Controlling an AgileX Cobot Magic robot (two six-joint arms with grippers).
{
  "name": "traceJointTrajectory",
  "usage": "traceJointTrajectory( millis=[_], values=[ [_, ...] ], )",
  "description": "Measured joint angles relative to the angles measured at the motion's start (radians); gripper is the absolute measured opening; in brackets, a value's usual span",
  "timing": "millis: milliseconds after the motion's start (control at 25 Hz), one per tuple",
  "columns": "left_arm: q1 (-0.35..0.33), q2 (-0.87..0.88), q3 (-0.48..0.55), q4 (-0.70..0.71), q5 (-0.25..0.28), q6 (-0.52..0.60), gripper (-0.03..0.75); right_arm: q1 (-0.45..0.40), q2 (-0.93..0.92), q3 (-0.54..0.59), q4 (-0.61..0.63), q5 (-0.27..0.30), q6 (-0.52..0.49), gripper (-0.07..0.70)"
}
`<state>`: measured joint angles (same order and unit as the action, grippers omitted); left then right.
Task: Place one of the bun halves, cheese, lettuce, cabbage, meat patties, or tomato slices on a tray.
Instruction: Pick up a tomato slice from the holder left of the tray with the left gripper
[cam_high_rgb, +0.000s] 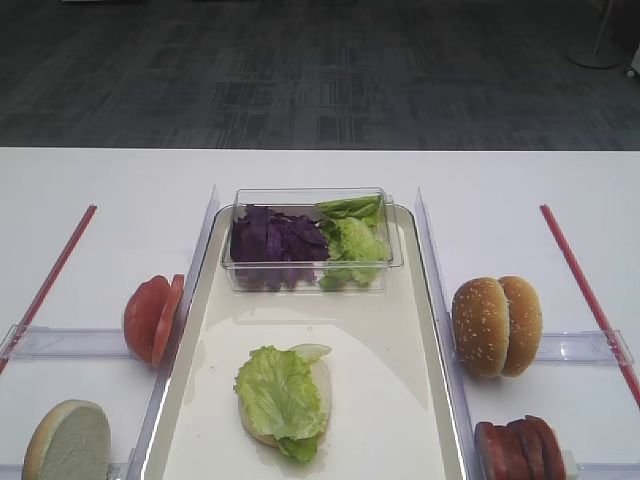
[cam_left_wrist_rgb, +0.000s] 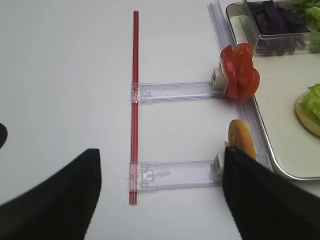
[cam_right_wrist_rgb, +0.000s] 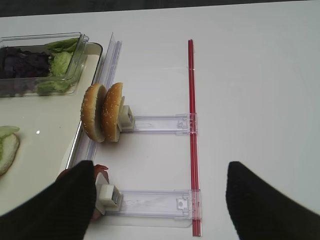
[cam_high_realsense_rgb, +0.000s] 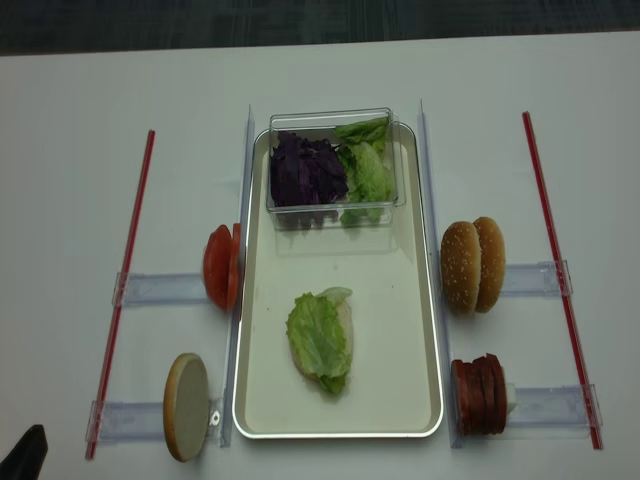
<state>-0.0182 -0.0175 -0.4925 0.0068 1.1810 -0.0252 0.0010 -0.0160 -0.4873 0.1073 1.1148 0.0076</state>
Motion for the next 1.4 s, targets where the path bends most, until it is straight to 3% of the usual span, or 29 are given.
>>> traceJointTrajectory(
  millis=[960,1080,1400],
  values=[
    [-0.002,0.042,-0.028,-0.031,-0.007,0.025,0.477,0.000,0.000,0.000,0.000,0.000,0.000,0.560],
    [-0.041,0.115,-0.051,-0.038,-0.017,0.031,0.476,0.000,0.000,0.000,-0.002,0.000,0.004,0.560],
    [-0.235,0.356,-0.142,0.030,-0.023,-0.027,0.475,0.000,0.000,0.000,-0.004,0.000,0.007,0.560]
  ],
)
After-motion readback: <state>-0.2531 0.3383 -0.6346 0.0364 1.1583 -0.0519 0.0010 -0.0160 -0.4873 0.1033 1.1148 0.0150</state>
